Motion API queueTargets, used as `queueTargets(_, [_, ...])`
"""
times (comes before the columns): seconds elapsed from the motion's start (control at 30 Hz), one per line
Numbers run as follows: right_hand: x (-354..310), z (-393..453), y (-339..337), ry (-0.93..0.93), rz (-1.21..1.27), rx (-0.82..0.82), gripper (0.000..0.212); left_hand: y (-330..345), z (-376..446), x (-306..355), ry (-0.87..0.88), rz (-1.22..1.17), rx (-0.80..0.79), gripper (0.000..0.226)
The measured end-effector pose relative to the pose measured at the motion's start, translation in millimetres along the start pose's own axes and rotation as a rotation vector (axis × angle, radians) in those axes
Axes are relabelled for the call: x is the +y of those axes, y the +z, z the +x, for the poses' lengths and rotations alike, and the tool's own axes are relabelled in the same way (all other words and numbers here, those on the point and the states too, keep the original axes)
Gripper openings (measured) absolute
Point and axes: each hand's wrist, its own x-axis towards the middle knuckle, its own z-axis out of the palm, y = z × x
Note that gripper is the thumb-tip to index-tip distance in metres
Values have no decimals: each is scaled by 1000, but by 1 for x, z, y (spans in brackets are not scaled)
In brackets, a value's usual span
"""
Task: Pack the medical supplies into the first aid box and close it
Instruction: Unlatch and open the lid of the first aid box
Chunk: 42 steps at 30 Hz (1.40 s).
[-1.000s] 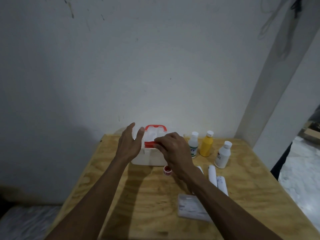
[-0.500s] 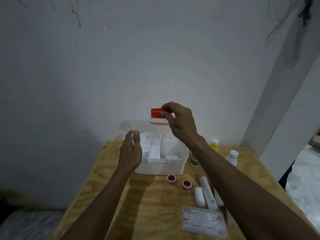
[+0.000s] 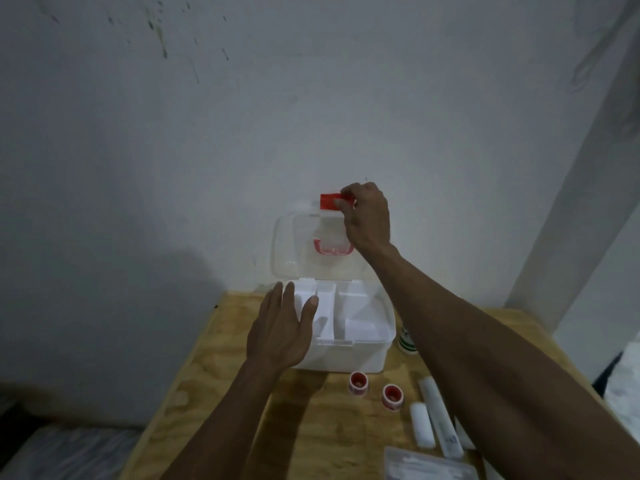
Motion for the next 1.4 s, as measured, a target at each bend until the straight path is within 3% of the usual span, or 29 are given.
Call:
queueTargets(0.13, [1,4,1,5,-1,69,20,1,0,0,-4,18,4,74])
queueTargets(0.5, [4,-1,-11,-65,-204,-43,29,-2,-2,2,13,35,3,72])
queueTargets(0.83, [4,-32,-43,-9,-61,-26,33,-1,0,-1,18,48,-12,69])
queueTargets(1.17, [28,-137,-106,56,59,-61,20,0,6,-6,60,91,5,67])
queueTargets(1.3, [42,-172,-121,113,31,-123,18,-1,7,-5,48,104,-5,67])
queueTargets(1.4, [46,-198,-133,83,9,-290,18,-1,6,-5,55,107,-7,68])
